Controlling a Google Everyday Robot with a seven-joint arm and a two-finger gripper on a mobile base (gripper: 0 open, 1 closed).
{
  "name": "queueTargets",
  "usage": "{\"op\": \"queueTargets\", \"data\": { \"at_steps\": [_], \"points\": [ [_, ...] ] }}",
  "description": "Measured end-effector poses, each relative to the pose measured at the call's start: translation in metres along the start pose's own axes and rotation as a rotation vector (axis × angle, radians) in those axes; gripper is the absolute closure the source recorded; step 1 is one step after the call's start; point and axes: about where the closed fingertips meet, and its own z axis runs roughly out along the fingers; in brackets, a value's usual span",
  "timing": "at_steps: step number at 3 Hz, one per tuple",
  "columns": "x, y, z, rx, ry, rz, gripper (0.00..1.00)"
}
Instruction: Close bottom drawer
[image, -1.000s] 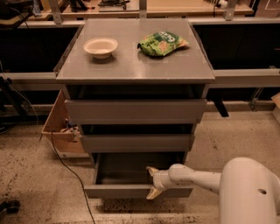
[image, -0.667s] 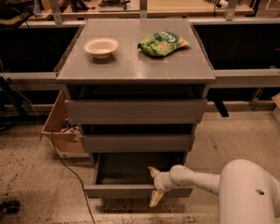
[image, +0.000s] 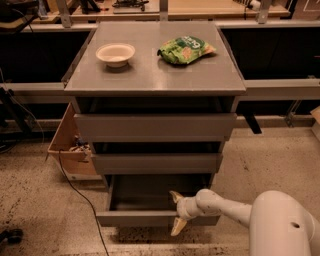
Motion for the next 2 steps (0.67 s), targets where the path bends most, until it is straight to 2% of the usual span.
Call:
{"op": "queueTargets", "data": {
  "at_steps": [1,2],
  "points": [
    [0.007,-0.020,0.007,0.017,-0.027,-0.005,0.00],
    [0.009,-0.036,0.010,0.033,-0.047,-0.014,0.19]
  ]
}}
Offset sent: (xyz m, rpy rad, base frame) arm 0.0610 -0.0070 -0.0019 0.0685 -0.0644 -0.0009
